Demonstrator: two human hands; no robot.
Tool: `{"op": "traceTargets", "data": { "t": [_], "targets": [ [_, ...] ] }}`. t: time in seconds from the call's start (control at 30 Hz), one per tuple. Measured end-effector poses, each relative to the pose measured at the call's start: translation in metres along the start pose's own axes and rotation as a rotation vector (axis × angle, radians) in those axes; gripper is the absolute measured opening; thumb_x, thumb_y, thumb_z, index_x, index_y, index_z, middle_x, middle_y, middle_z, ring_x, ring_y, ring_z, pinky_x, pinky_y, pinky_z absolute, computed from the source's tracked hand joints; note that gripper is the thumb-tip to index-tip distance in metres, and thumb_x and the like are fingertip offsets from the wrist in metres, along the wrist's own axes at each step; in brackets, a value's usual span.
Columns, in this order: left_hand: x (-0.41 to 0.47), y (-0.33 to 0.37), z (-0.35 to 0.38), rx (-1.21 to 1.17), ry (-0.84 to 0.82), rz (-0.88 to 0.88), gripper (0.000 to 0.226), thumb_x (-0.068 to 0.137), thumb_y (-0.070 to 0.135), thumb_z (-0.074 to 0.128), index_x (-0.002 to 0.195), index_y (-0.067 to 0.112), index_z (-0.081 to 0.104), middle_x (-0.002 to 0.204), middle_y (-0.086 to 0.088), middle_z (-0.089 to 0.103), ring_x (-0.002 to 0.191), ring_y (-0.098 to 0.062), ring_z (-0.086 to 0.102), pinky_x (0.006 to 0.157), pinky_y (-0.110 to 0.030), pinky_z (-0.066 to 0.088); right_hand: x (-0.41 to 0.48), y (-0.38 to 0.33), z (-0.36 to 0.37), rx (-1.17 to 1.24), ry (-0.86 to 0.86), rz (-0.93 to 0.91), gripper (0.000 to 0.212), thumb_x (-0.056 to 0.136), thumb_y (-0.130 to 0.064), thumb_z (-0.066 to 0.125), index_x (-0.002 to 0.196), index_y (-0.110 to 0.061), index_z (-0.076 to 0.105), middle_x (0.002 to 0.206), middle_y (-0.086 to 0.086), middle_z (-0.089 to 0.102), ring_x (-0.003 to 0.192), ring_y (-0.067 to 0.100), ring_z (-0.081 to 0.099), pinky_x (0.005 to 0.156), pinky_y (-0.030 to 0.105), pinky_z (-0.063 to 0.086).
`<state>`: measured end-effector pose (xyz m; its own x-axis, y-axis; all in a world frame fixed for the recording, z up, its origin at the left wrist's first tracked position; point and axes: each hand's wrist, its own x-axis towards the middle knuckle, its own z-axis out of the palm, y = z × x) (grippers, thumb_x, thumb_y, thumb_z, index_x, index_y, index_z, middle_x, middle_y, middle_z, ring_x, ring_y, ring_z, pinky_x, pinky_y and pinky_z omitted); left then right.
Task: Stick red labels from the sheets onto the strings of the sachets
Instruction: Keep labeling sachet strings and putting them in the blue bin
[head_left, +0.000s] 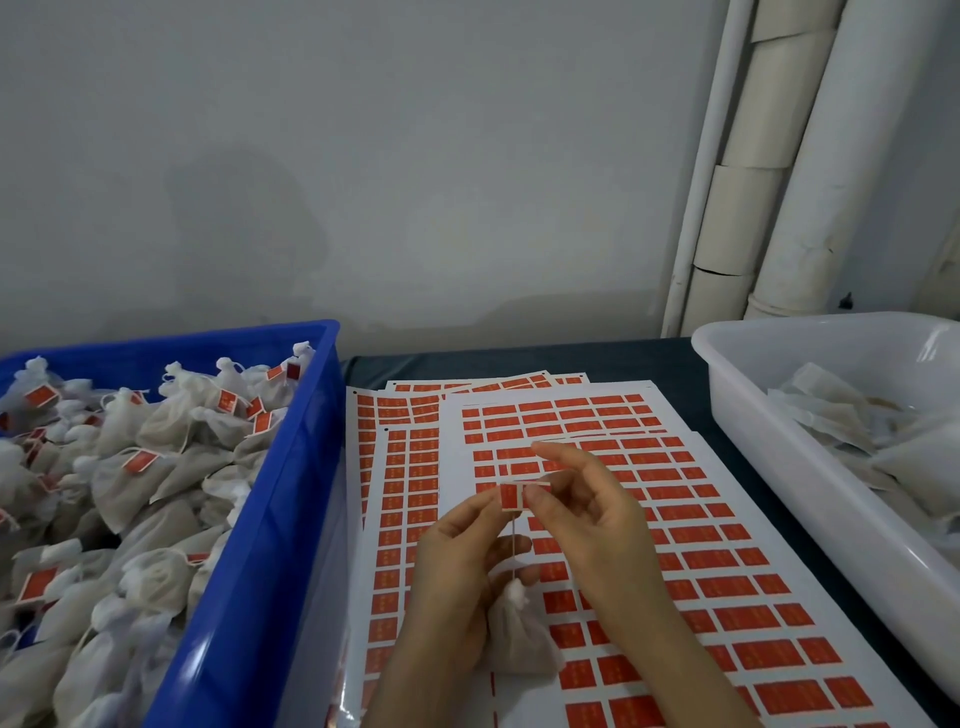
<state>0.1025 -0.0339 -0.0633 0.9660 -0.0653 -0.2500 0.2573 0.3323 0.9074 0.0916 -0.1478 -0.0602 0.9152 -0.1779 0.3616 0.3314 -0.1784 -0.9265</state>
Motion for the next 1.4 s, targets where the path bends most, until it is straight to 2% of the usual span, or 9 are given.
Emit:
{"op": "traceTargets", "data": {
  "t": [0.4,0.53,0.63,0.77,0.87,1.0,1.1,1.27,1.4],
  "targets": [
    [-0.001,0.000,-0.001,0.025,-0.029,0.020,0.017,0.086,0.021,0.061,0.083,0.023,0.077,0.088,-0.003,0.074,0.067,-0.019,0.071,0.055,-0.028,0.054,0.000,0.003,0.000,-0.022,0.008,0.001,0.027,0.081,-0.026,0.067,0.097,-0.043,0.055,0.088,-0.033,0.061,0.089,-0.011,0.058,0.064,0.001,0.044],
    [-0.002,0.001,-0.002,0.031,-0.070,0.032,0.018,0.078,0.030,0.063,0.086,0.022,0.077,0.092,-0.002,0.074,0.071,-0.021,0.072,0.057,-0.030,0.055,0.001,0.002,0.001,-0.019,0.021,0.007,0.026,0.073,-0.040,0.064,0.097,-0.044,0.056,0.083,-0.024,0.065,0.088,-0.009,0.060,0.065,0.003,0.045],
    [-0.003,0.001,-0.001,0.043,-0.091,0.054,0.023,0.071,0.035,0.062,0.084,0.024,0.078,0.092,0.000,0.075,0.074,-0.022,0.072,0.058,-0.031,0.057,0.001,0.001,0.002,-0.017,0.029,0.007,0.030,0.068,-0.046,0.061,0.097,-0.044,0.056,0.088,-0.022,0.064,0.088,-0.009,0.059,0.065,0.003,0.045],
    [-0.004,0.001,-0.001,0.053,-0.102,0.066,0.020,0.083,0.027,0.058,0.084,0.023,0.078,0.089,-0.005,0.074,0.070,-0.023,0.071,0.056,-0.031,0.057,0.001,0.004,0.002,-0.024,0.039,0.022,0.022,0.074,-0.041,0.064,0.094,-0.046,0.056,0.082,-0.025,0.064,0.087,-0.009,0.059,0.064,0.004,0.046],
    [-0.003,0.000,-0.002,0.065,-0.077,0.070,0.024,0.089,0.025,0.054,0.085,0.021,0.077,0.085,-0.010,0.074,0.065,-0.022,0.070,0.054,-0.030,0.056,0.001,0.007,0.001,-0.060,0.034,0.018,0.019,0.081,-0.032,0.064,0.090,-0.047,0.057,0.083,-0.034,0.061,0.088,-0.014,0.056,0.063,0.001,0.044],
    [-0.002,-0.002,0.001,0.185,-0.018,0.135,0.034,0.071,0.051,0.055,0.083,0.027,0.076,0.079,0.000,0.073,0.070,-0.017,0.070,0.059,-0.026,0.055,0.002,0.009,0.000,-0.090,0.047,0.045,0.015,0.082,-0.034,0.063,0.086,-0.047,0.058,0.081,-0.038,0.058,0.087,-0.021,0.053,0.061,-0.002,0.041],
    [-0.004,-0.003,0.002,0.267,-0.007,0.195,0.038,0.062,0.049,0.064,0.090,0.026,0.075,0.079,0.006,0.073,0.071,-0.009,0.069,0.056,-0.017,0.053,0.003,0.010,-0.001,-0.092,0.053,0.071,0.015,0.083,-0.032,0.063,0.082,-0.047,0.058,0.081,-0.036,0.058,0.083,-0.020,0.055,0.058,-0.001,0.041],
    [-0.003,-0.006,0.002,0.299,0.019,0.231,0.010,0.077,0.030,0.068,0.082,0.026,0.076,0.069,0.004,0.071,0.061,-0.010,0.066,0.049,-0.018,0.049,0.003,0.010,-0.002,-0.081,0.029,0.093,0.017,0.085,-0.029,0.062,0.079,-0.044,0.059,0.078,-0.029,0.062,0.083,-0.016,0.057,0.059,0.000,0.042],
    [0.000,-0.008,0.001,0.304,0.054,0.249,0.008,0.081,0.026,0.067,0.080,0.027,0.074,0.067,0.007,0.070,0.060,-0.008,0.065,0.048,-0.016,0.049,0.003,0.011,-0.001,-0.087,0.005,0.072,0.017,0.085,-0.026,0.062,0.079,-0.041,0.059,0.079,-0.036,0.062,0.085,-0.016,0.056,0.061,0.000,0.043]
  ]
}}
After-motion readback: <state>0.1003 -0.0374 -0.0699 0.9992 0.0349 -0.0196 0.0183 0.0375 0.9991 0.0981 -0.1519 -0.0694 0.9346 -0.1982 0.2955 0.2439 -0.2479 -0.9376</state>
